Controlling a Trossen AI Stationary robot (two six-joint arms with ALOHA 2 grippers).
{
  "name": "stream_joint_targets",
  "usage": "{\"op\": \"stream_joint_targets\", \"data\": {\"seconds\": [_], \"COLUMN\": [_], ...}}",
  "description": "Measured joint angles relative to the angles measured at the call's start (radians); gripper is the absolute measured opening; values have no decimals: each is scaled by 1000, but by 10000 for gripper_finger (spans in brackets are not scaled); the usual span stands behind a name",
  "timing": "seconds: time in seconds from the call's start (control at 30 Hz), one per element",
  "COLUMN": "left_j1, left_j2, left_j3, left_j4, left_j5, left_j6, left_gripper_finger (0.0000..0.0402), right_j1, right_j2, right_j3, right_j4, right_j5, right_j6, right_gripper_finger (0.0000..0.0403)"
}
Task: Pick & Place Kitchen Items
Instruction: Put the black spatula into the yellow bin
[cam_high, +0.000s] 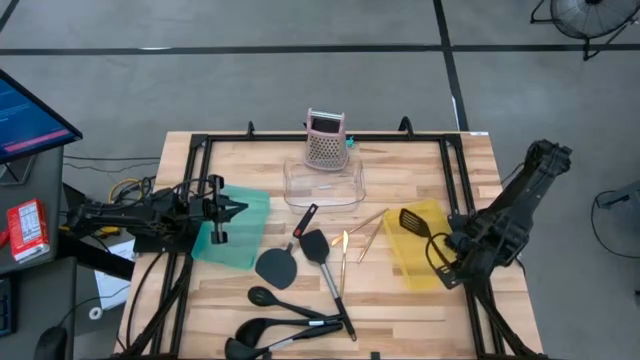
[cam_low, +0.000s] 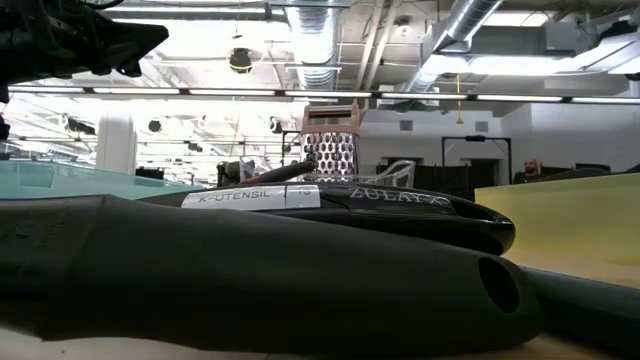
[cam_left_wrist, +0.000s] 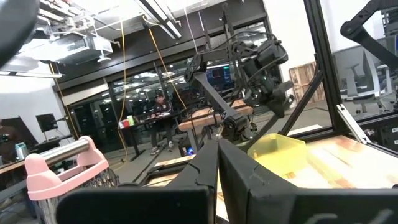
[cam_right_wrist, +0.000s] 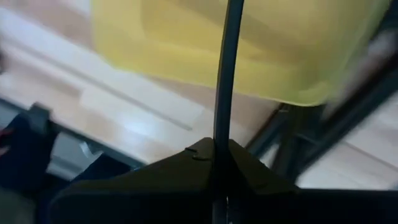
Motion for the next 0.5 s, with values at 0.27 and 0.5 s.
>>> {"op": "stream_joint_targets", "data": {"seconds": [0.27, 0.5], "left_j1": [0, 0], "left_j2": [0, 0], "left_j3": [0, 0], "left_j4": [3, 7], "left_j5": [0, -1], "left_j6": [0, 0], "left_gripper_finger": [2, 2], "right_j1": [0, 0], "right_j2": [-18, -17], "right_j3": [-109, -123], "right_j4": [141, 111], "right_j5": [-5, -7], "right_j6": [-19, -19], "right_gripper_finger": [14, 22]}}
